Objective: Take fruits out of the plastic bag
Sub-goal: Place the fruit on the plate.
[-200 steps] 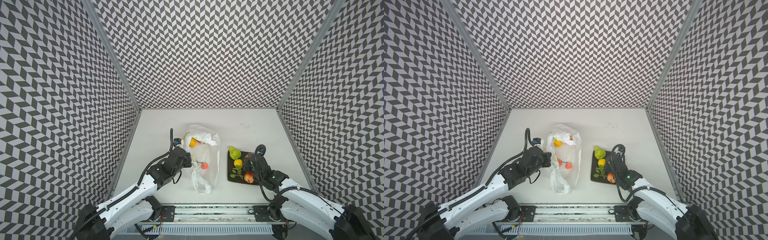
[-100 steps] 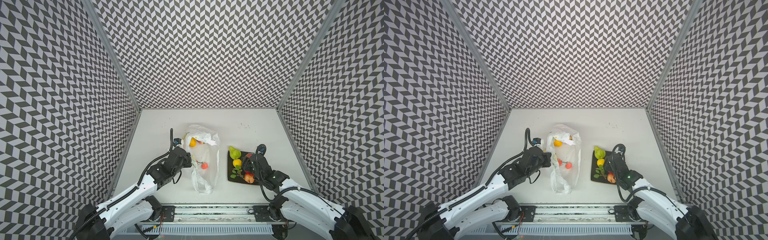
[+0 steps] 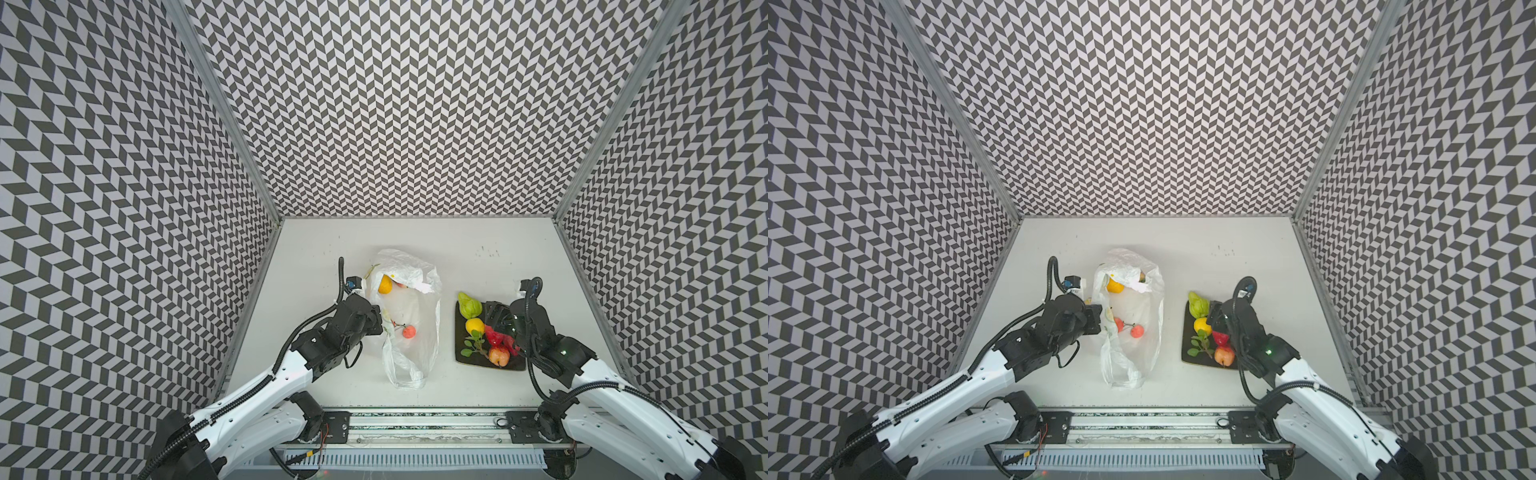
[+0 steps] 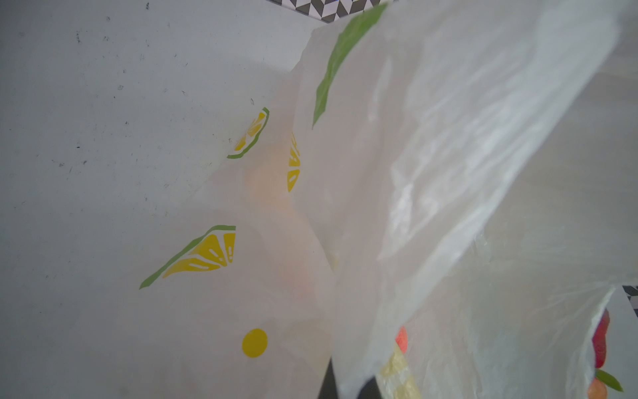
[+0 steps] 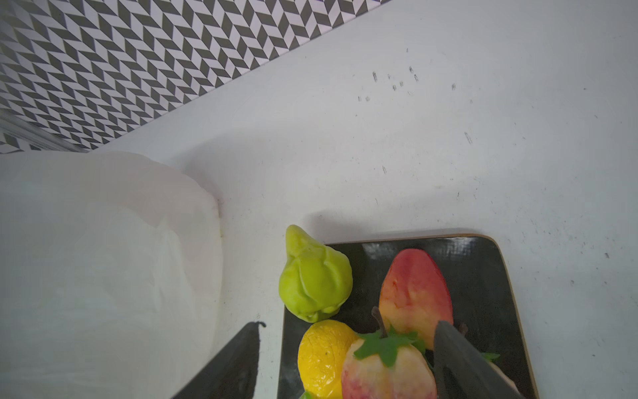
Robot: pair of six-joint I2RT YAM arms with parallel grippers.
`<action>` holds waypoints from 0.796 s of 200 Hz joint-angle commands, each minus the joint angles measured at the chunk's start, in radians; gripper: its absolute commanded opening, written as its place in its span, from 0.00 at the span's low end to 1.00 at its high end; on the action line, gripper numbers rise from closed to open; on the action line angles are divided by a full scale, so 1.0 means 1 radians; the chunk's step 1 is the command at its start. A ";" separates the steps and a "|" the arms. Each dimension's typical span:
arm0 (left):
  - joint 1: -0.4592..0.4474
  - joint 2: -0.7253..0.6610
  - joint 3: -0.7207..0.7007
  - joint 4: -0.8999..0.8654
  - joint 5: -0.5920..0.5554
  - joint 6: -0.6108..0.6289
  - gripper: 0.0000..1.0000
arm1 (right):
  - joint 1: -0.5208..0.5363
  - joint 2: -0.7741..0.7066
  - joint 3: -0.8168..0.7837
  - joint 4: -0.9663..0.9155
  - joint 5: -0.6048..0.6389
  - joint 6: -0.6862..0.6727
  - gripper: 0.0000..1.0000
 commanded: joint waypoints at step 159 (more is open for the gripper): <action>-0.002 -0.058 -0.031 -0.020 -0.007 -0.006 0.00 | -0.128 0.233 0.007 -0.028 -0.168 0.050 0.48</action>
